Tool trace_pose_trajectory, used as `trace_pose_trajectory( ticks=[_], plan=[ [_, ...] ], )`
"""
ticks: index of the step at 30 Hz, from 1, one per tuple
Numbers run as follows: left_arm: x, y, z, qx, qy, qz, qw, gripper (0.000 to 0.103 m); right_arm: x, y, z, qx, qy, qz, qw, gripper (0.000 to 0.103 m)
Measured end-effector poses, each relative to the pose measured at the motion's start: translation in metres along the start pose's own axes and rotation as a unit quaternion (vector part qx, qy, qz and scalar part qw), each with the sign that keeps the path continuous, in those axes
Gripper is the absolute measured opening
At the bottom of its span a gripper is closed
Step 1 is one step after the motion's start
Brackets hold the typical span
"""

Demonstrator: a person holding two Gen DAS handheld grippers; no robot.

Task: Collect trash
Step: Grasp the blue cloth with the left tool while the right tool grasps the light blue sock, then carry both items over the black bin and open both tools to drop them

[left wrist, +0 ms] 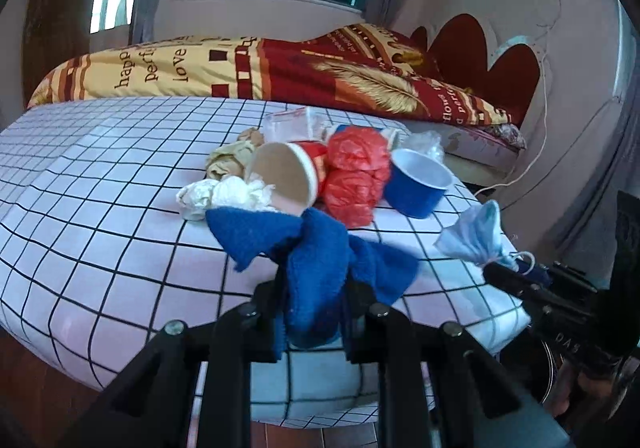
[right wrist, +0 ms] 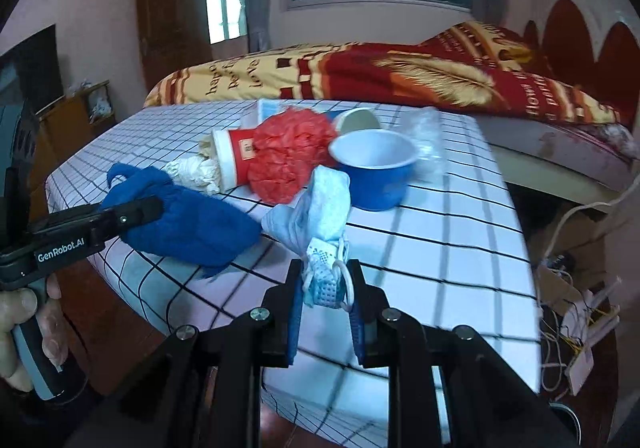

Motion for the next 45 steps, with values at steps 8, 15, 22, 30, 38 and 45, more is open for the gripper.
trace_pose_trajectory(
  ticks=[8,15,22,30,38,45],
  plan=[
    [0.028,-0.007,0.022,0.011,-0.006,-0.024,0.9996,0.021,0.011,-0.015,0.047,0.017,-0.029,-0.023,0.999,0.022],
    [0.042,-0.008,0.041,0.023,-0.015,-0.035,0.9990,0.021,0.010,-0.024,0.077,0.030,-0.040,-0.034,0.998,0.022],
    [0.059,-0.008,0.056,0.034,-0.033,-0.053,0.9975,0.020,0.015,-0.033,0.111,0.049,-0.059,-0.046,0.996,0.022],
    [0.082,-0.012,0.064,0.036,-0.055,-0.067,0.9956,0.020,0.028,-0.049,0.142,0.056,-0.088,-0.065,0.992,0.022],
    [0.115,-0.020,0.069,0.034,-0.090,-0.095,0.9908,0.020,0.049,-0.069,0.171,0.056,-0.122,-0.087,0.987,0.022],
    [0.159,-0.030,0.068,0.022,-0.127,-0.127,0.9836,0.020,0.076,-0.097,0.196,0.052,-0.161,-0.120,0.978,0.022]
  ],
)
Point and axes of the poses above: each gripper's, at about its wrist camera, not at the fingertips, and z roughly against the way its jaws point, x to its right, y to its top, the point moved 1 cm from there along -z, roughly the way its jaws point, and after that the axes turned 13 degrees about y, right-handed, at the moved point
